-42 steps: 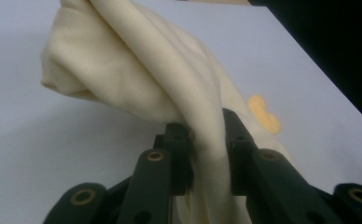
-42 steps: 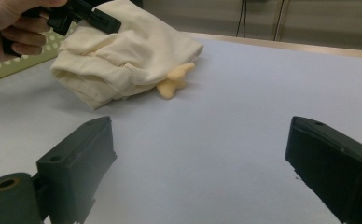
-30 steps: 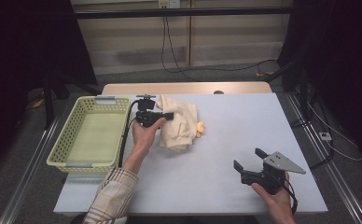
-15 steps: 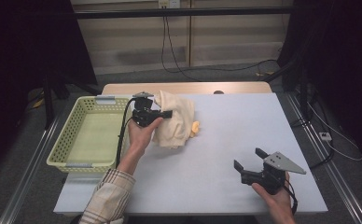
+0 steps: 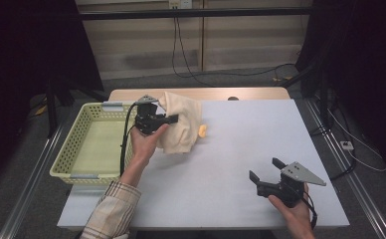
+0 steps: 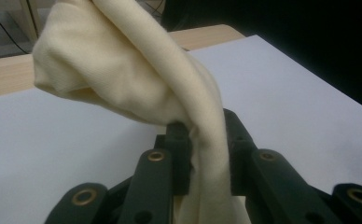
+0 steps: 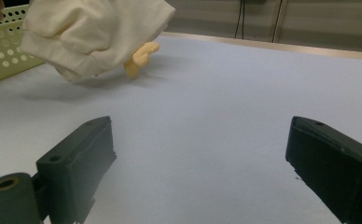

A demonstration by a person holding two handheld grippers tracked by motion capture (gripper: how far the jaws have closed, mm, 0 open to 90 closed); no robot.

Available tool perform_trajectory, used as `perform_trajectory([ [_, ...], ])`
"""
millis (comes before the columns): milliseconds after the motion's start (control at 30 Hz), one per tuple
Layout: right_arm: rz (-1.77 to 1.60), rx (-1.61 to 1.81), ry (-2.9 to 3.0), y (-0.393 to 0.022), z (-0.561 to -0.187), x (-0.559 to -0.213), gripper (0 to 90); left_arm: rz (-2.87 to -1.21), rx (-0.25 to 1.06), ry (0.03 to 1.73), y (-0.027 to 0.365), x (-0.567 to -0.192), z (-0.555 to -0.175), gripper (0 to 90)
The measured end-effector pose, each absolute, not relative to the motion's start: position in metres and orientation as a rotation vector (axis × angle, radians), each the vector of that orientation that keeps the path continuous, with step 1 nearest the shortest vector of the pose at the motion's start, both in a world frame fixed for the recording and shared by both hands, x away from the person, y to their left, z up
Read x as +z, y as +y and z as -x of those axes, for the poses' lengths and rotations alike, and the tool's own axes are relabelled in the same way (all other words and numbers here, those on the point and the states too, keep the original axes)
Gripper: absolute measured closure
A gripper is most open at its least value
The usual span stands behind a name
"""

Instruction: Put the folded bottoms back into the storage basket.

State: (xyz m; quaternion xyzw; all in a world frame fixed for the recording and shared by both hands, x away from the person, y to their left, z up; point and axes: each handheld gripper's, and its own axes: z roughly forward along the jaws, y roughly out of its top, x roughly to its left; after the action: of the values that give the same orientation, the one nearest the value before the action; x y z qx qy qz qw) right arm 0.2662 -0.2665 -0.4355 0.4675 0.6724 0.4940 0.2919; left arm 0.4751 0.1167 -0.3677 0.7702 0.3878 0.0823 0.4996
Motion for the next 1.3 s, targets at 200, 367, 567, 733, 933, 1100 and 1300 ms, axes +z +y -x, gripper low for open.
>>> perform_trajectory([
  [200, -1.240, 1.317, 1.790, -0.266, -0.266, -0.435, 7.5, -1.870, 0.212, 0.935, 0.122, -0.366, -0.473, 77.1],
  [367, -1.233, 1.314, 1.796, -0.264, -0.266, -0.435, 6.0, -1.874, 0.236, 0.908, 0.124, -0.360, -0.468, 77.1],
  [567, -1.228, 1.317, 1.795, -0.264, -0.266, -0.435, 4.6, -1.875, 0.251, 0.894, 0.130, -0.353, -0.462, 77.1],
  [733, -1.229, 1.320, 1.795, -0.265, -0.266, -0.435, 3.6, -1.863, 0.259, 0.893, 0.135, -0.349, -0.458, 77.1],
  [933, -1.225, 1.328, 1.799, -0.265, -0.266, -0.435, 2.4, -1.858, 0.266, 0.881, 0.140, -0.343, -0.453, 77.1],
  [1100, -1.220, 1.329, 1.802, -0.264, -0.266, -0.435, 2.3, -1.865, 0.275, 0.876, 0.142, -0.339, -0.449, 77.1],
  [1300, -1.220, 1.331, 1.799, -0.264, -0.266, -0.435, 2.3, -1.864, 0.290, 0.859, 0.148, -0.333, -0.441, 77.1],
])
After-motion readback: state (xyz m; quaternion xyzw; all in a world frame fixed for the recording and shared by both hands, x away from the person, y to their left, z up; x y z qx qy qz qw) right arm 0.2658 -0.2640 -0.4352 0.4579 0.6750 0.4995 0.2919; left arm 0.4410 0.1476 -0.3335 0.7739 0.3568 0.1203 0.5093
